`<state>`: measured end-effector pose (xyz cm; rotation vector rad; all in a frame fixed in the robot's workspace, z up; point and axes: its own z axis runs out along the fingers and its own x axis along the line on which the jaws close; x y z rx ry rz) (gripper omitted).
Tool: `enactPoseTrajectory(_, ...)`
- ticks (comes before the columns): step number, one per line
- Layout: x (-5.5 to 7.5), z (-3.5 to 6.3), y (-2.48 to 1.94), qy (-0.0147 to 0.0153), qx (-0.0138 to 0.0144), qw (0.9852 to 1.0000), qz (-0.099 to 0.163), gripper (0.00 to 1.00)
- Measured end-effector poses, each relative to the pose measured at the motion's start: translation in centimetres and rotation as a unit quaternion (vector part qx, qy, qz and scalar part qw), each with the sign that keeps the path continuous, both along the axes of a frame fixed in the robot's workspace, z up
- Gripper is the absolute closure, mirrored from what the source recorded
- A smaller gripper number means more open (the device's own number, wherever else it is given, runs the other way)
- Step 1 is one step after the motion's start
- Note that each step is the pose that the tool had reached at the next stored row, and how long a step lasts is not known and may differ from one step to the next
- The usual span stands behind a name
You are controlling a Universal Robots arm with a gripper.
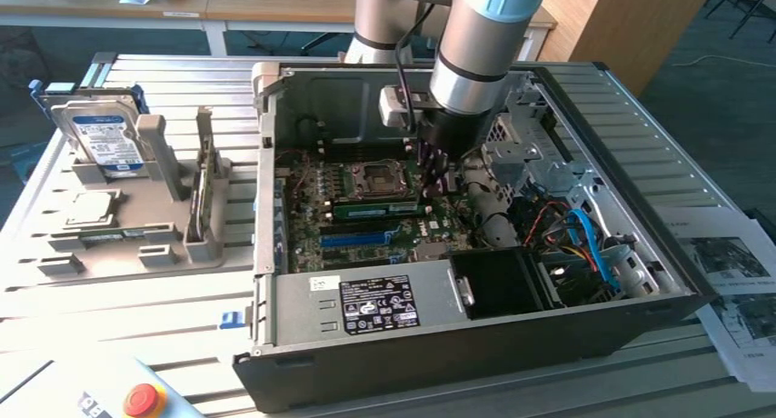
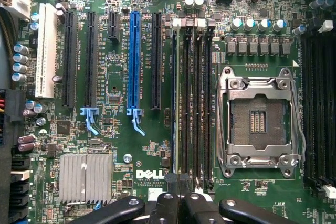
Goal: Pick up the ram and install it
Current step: 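Press down the ram until it locks into place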
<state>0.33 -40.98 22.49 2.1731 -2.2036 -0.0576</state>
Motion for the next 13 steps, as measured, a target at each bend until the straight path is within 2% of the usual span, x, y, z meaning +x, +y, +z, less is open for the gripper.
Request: enactPoseTrajectory(13, 0.00, -0.15, 0.00, 0.0000, -0.0001, 1.0000, 0.000, 0.90)
